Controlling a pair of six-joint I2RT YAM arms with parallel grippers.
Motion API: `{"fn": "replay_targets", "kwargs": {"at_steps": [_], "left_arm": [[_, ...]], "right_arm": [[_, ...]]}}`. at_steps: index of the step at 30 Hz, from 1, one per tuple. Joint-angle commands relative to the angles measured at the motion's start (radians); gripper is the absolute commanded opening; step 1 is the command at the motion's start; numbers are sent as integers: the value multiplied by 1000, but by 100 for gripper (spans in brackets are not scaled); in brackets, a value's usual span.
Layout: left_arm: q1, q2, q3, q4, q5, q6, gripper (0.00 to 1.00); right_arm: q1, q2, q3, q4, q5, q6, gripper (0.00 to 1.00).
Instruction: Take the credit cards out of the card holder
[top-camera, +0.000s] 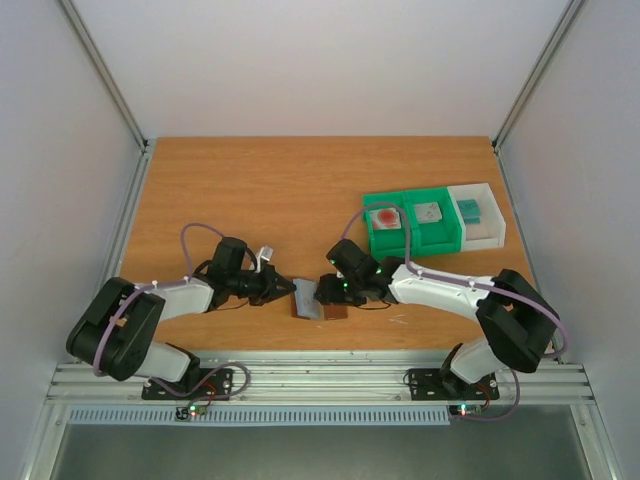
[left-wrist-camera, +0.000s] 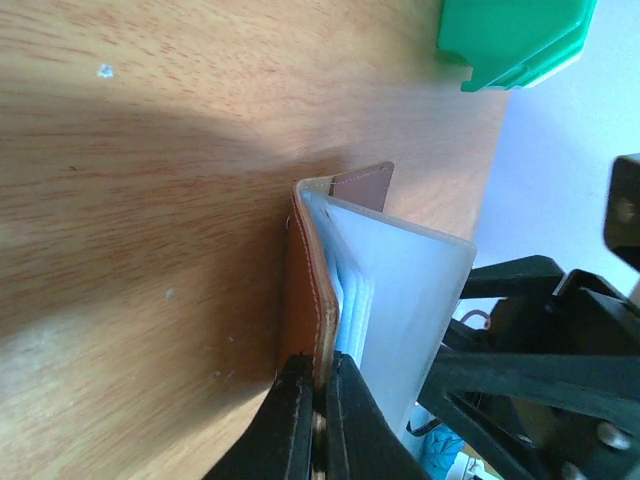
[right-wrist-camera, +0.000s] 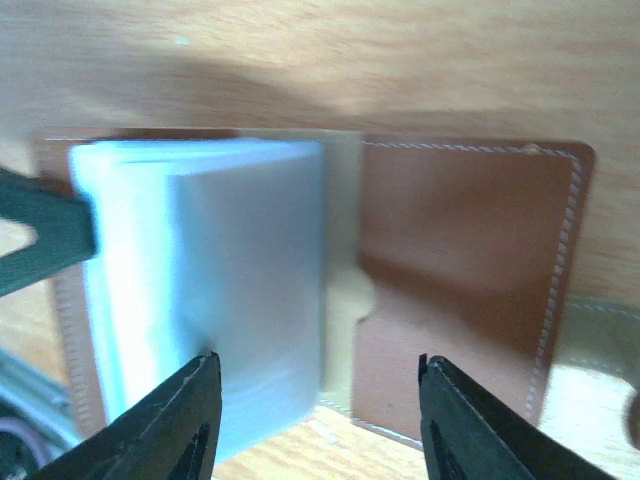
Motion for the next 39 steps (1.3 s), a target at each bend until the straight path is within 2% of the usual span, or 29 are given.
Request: {"fn": "replay_targets", "kwargs": {"at_steps": [1,4,9,13,21,26,33,39], "left_arm": [[-14,-51,4,-32,-14,21,0],[-16,-48,20,-67,-19,40,0],[-16,-57,16,-71,-23,43,0],[-16,-57,13,-79,-33,51,0],[-16,-25,5,-62,-36,61,0],[-16,4,0,-47,-37,65,0],[-16,2,-13,-56,-53,72,1],[-16,6,-16,-62,-62,81,10]], "right_arm": [[-2,-44,57,-12,-60,50,61],[-2,-21,92,-15,-67,45,68],[-4,46,153,-65,-59,27,68],[-5,39,120,-93,11,6,63],[-9,25,-16,-109,153,-8,40],[-12,39,-24,-116,154,-29,30],[-12,-62,9,-161,117,-38,27],[-11,-156,60,-177,50,-24,27]]}}
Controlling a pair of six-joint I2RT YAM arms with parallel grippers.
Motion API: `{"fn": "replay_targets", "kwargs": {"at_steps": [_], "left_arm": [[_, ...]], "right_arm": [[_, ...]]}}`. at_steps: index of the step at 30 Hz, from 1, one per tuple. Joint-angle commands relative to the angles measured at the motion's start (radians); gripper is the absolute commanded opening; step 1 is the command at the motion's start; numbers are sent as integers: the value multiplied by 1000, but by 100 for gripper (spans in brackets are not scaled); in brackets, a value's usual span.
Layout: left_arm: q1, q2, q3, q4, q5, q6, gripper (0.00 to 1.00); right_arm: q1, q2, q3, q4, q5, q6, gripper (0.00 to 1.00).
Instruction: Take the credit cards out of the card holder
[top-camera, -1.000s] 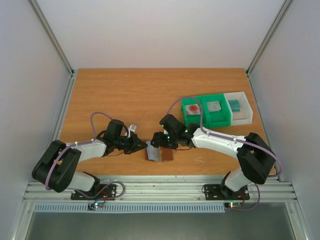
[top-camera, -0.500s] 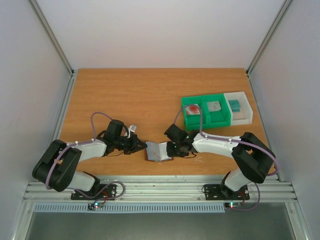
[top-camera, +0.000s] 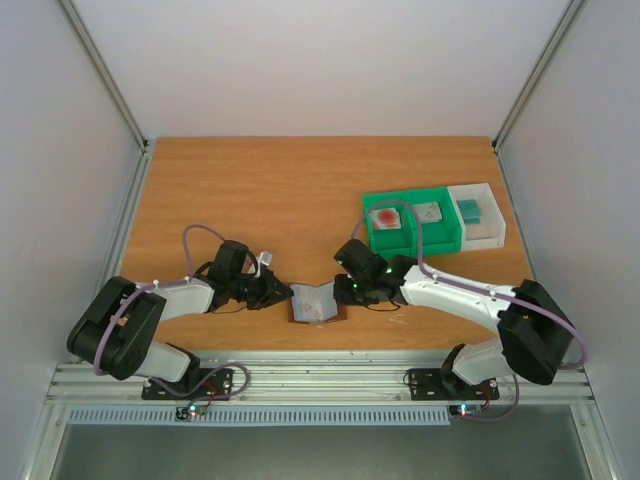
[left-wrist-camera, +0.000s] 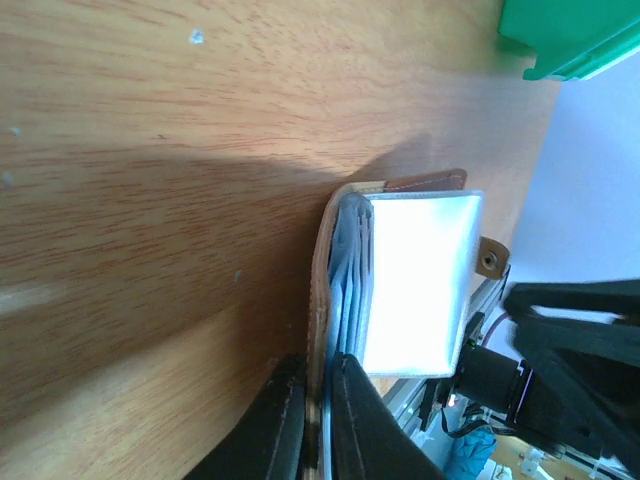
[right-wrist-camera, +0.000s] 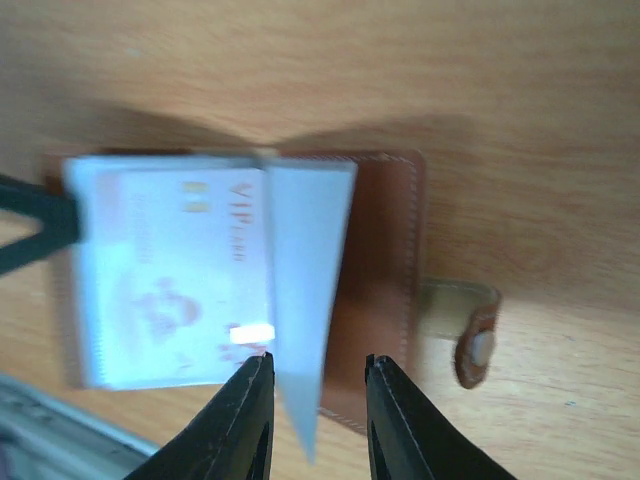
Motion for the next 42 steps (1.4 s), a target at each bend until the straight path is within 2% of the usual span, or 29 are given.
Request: {"fn": "replay_targets", "kwargs": {"at_steps": [1,6,12,16,20,25,29,32,38,42], "left_arm": [[-6,11,-12,21,-19,26,11],[-6,-2,-2,-19,-30,39,17],[-6,-20,13,-79,-47,66,20],[-6,-56,34,-192,-98,103,20],[-6,-70,61,-291,-153,166,11],[-6,-54,65,-320,-191,192,4],[-6,-45,77,-342,-204,196,4],[-5,-58,97,-387,-225,207,7],[-6,-148,130,-466,-250,196,23],[-6,-198,154,-476,-216,170,25]], "right_arm": [[-3,-72,62,-5,-61,1,27],[-3,-60,69,97,-155,14,25],[-3,55,71,214,-233,21,23],[-8,121,55,254,-241,6,22],[-31,163,0,318,-273,8,21],[-43,167,-64,399,-292,18,24],[-62,166,-119,488,-320,43,24],[-80,182,-147,550,-356,53,25],[-87,211,-182,651,-410,82,24],[-88,200,-190,652,-413,82,24]]}}
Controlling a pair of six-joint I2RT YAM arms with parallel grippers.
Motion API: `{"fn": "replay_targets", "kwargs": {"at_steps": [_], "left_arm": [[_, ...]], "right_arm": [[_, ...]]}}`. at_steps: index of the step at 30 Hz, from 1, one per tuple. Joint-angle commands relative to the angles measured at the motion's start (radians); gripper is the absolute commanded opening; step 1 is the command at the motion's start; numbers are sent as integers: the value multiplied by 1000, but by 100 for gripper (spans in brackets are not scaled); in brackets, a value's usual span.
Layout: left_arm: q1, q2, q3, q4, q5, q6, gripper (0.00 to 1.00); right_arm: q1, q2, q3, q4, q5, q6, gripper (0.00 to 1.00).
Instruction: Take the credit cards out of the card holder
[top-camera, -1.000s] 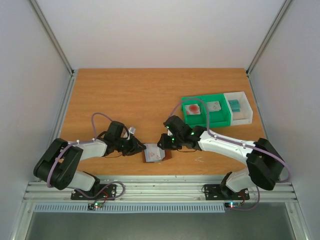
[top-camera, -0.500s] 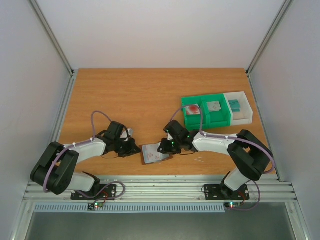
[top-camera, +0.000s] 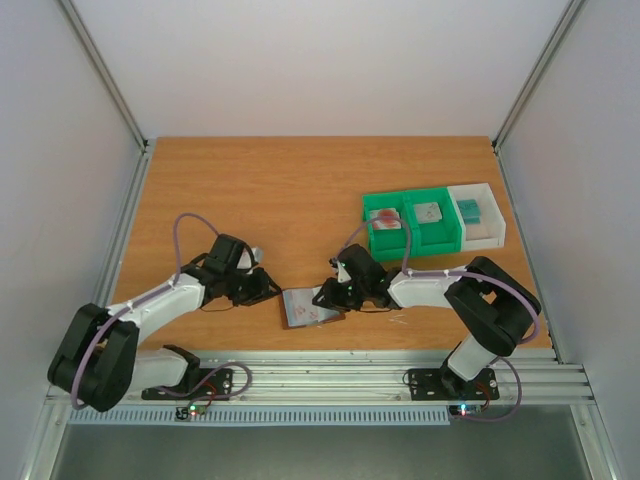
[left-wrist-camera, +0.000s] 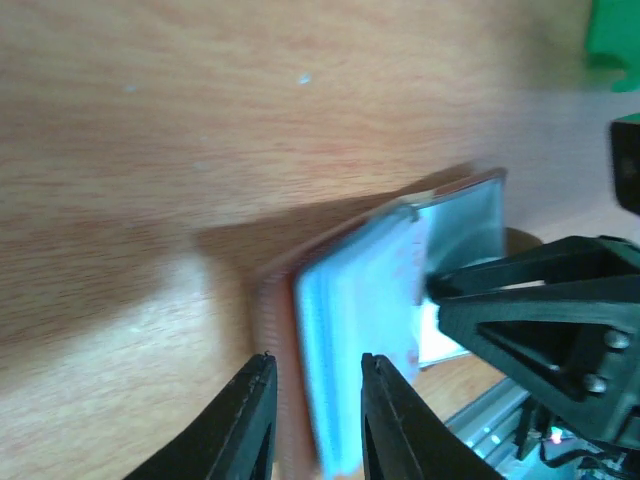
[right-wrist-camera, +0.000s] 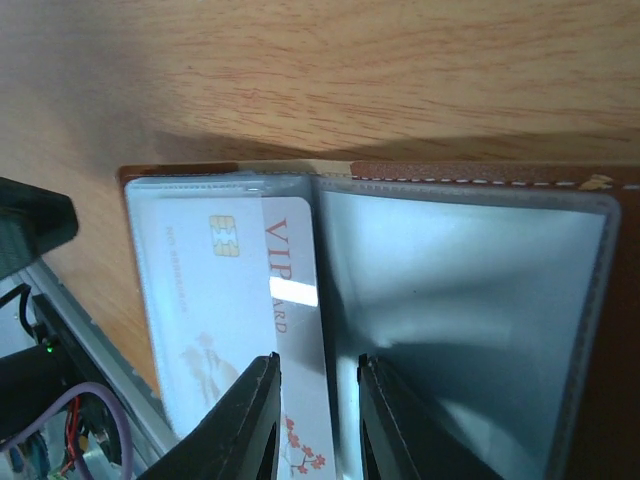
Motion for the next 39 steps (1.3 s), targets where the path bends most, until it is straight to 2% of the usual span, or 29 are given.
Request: {"fn": "replay_targets", "kwargs": {"at_steps": [1,7,15,29,33,39], "left_arm": [[-6,-58,47,-24,27,-24,26],[-38,-91,47,30,56,-65,31],[-63,48,-16,223,107,-106,14],[-63,173,-87,296,66,-73,11],[-62,185,-91,292,55,-60,11],[-64,190,-92,273,25,-42,11]], "right_arm": [[-5,1,-7,38,-17,12,24],[-7,4,-16,44,-12,18,23],[-10,7,-26,57,-16,18,23],[-14,57,-20,94,-58,24,22],[-15,69,-30,127,-66,41,18],[-26,52,-47,139,-67,52,8]]}}
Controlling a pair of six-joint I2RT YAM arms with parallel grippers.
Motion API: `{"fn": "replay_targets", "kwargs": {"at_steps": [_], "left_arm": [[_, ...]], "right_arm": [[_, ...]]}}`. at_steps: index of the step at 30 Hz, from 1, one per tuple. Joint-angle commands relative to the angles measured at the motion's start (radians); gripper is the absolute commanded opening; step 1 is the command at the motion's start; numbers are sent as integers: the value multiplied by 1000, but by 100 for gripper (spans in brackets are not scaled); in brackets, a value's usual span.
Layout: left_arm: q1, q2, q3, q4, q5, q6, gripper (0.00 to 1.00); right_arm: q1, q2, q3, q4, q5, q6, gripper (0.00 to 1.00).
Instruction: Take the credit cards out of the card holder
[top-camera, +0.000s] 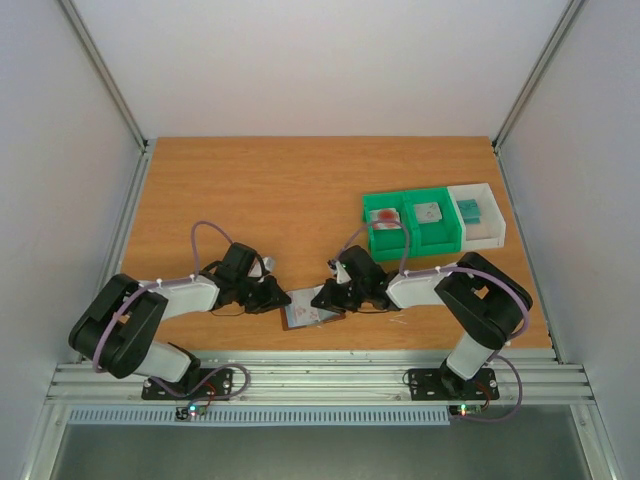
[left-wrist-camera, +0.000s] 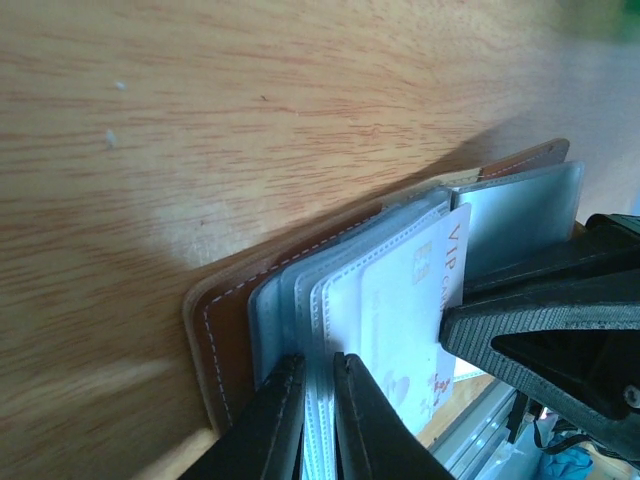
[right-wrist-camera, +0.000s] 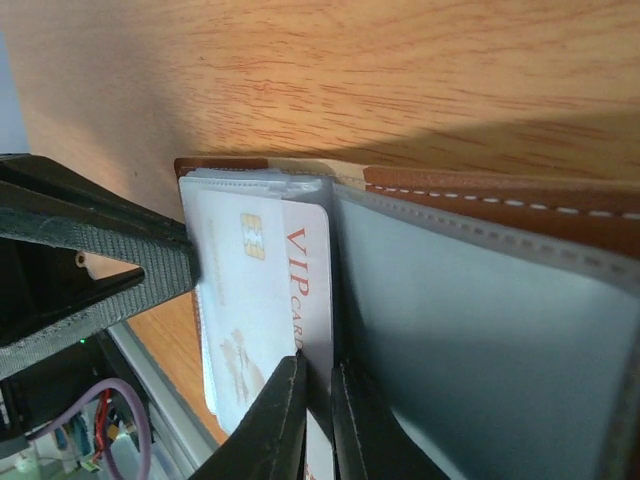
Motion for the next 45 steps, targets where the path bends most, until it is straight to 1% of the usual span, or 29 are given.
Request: {"fn": "replay_targets", "kwargs": {"at_steps": [1,6,11,15,19,31,45], "left_arm": [[-6,28,-23,-11,-65,41,11],[-6,39,-20,-11,-72,57,11],[-6,43,-17,-17,-82,69,11],[-6,48,-16,-19,-87,77,11],[-6,66,-17,-22,-106,93,10],[-6,89,1,-16,-99,106,11],[-5,89,-4,15,-74,111,11]], "right_arm": [[-19,-4,-21,7,4,13,8],[-32,-15,-41,15,2,18,6],[-42,-22,-45,-8,2,19,2],[-53,-40,-50,-30,5,7,2],[-68,-67,-41,-90,23,-12,1],[-89,-186,15,-286,76,-107,1],[-97,-256,60,-390,85,-175,1]]}}
